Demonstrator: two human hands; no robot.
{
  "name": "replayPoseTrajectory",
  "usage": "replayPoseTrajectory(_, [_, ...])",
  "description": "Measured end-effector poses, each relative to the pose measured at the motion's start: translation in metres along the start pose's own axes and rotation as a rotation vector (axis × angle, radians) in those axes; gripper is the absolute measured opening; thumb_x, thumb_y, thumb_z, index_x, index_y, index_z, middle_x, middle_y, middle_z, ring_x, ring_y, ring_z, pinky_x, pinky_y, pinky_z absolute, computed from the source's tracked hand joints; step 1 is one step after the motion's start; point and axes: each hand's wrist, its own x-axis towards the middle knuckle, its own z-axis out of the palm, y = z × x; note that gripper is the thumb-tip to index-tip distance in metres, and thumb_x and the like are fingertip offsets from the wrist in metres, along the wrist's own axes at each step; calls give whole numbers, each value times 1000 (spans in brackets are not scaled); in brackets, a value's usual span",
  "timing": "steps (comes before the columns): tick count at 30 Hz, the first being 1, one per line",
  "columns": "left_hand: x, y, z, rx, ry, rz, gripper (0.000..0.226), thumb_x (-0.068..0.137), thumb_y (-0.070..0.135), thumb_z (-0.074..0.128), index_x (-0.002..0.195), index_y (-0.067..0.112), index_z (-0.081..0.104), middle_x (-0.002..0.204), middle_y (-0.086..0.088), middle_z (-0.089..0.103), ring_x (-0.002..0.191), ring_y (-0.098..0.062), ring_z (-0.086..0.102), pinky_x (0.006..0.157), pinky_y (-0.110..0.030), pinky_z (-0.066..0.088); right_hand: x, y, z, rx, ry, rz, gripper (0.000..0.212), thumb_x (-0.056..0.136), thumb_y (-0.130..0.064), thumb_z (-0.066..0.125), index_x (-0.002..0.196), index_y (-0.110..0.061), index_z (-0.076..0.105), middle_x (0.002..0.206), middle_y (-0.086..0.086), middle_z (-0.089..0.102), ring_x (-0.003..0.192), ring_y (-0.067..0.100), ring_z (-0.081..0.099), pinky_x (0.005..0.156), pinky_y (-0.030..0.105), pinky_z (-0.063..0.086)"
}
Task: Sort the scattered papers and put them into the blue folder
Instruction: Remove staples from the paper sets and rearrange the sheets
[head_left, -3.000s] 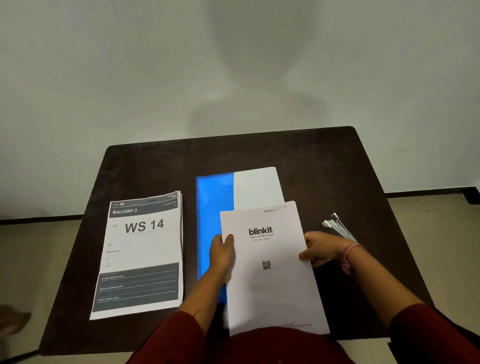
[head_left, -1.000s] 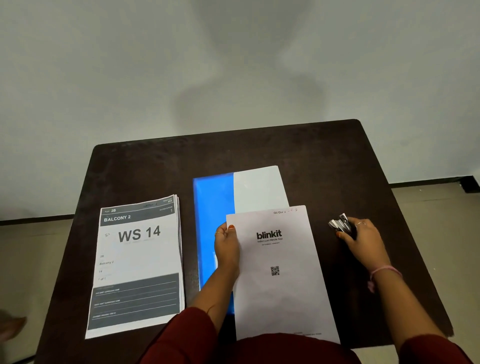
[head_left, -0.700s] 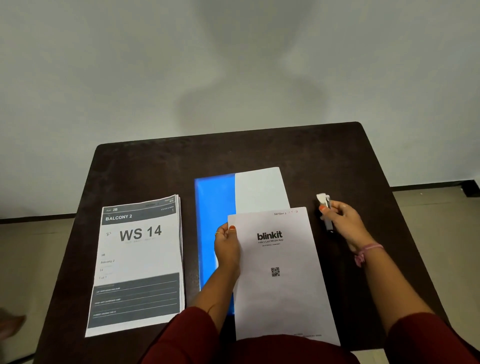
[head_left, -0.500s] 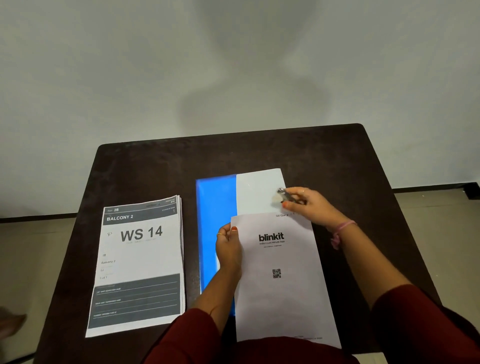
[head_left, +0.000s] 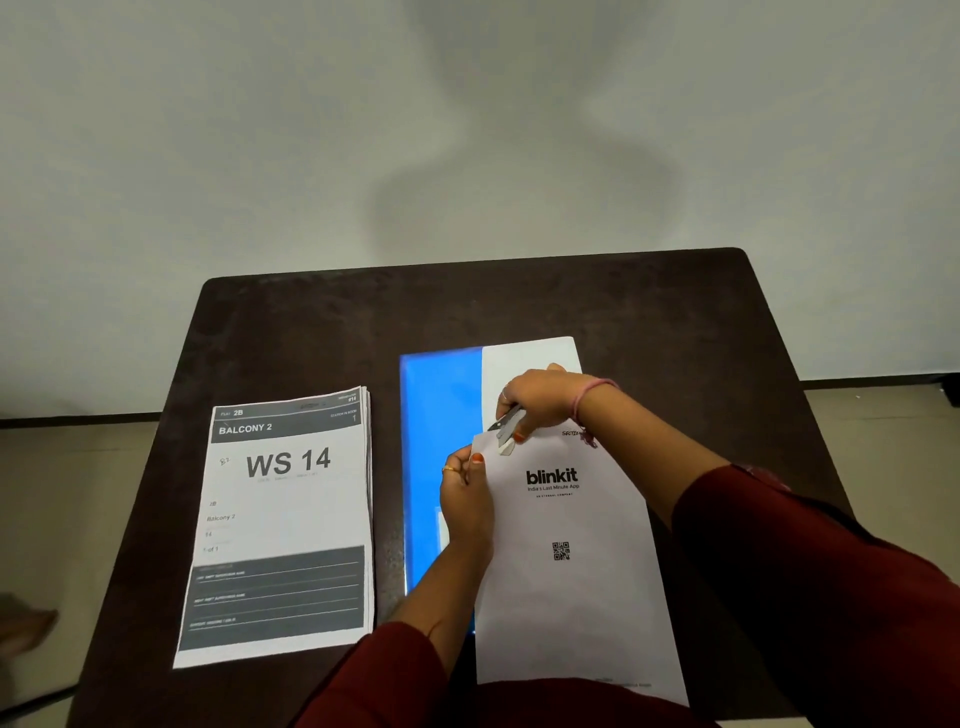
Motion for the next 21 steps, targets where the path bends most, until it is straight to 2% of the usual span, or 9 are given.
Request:
replayPoseTrajectory(3, [-1, -1, 0, 5, -21, 16, 19, 101, 26, 43, 116, 17, 51, 105, 1, 61, 87, -11, 61, 79, -24, 53, 8, -3, -5, -4, -62, -29, 39, 86, -35, 66, 123, -22, 61, 121, -1, 61, 110, 19, 52, 91, 32, 34])
replayPoseTrajectory(7, [0, 0, 0, -24, -16, 1, 16, 101, 22, 44, 116, 17, 47, 104, 0, 58, 87, -11, 58, 76, -18, 51, 15, -10, -9, -11, -107, -50, 42, 88, -36, 64, 127, -21, 59, 125, -2, 60, 113, 19, 51, 93, 32, 31])
replayPoseTrajectory(10, [1, 2, -1, -71, -12, -48, 17, 100, 21, 44, 116, 15, 46, 105, -2, 56, 92, -14, 57, 94, -32, 51, 18, -14, -13, -25, -128, -60, 40, 89, -35, 62, 127, -22, 59, 125, -2, 60, 113, 18, 50, 96, 34, 29])
replayPoseTrajectory(11, [1, 2, -2, -85, -17, -60, 21, 100, 23, 45, 119, 14, 46, 108, -3, 56, 96, -16, 57, 93, -30, 51, 19, -15, -14, -33, -131, -61, 39, 90, -35, 62, 126, -22, 60, 124, -3, 60, 113, 18, 50, 97, 35, 28])
replayPoseTrajectory(14, [-1, 6, -3, -108, -58, -69, 38, 97, 32, 49, 131, 16, 44, 112, 3, 55, 90, -7, 57, 72, -10, 47, 21, -17, -17, -64, -134, -69, 36, 89, -38, 61, 122, -22, 62, 120, -4, 62, 112, 16, 51, 94, 35, 26])
replayPoseTrajectory(18, [-2, 5, -5, -17, -111, -25, 43, 95, 37, 52, 134, 20, 45, 115, 6, 58, 86, -6, 60, 62, -9, 51, 24, -17, -16, -77, -143, -78, 33, 89, -40, 61, 116, -23, 65, 115, -5, 64, 109, 17, 52, 87, 34, 25])
replayPoseTrajectory(21, [-3, 4, -6, 5, -104, -20, 35, 95, 38, 51, 126, 21, 51, 112, 2, 63, 87, -11, 63, 65, -12, 51, 24, -19, -17, -108, -138, -87, 29, 90, -39, 59, 114, -23, 65, 113, -4, 64, 108, 17, 51, 90, 37, 24])
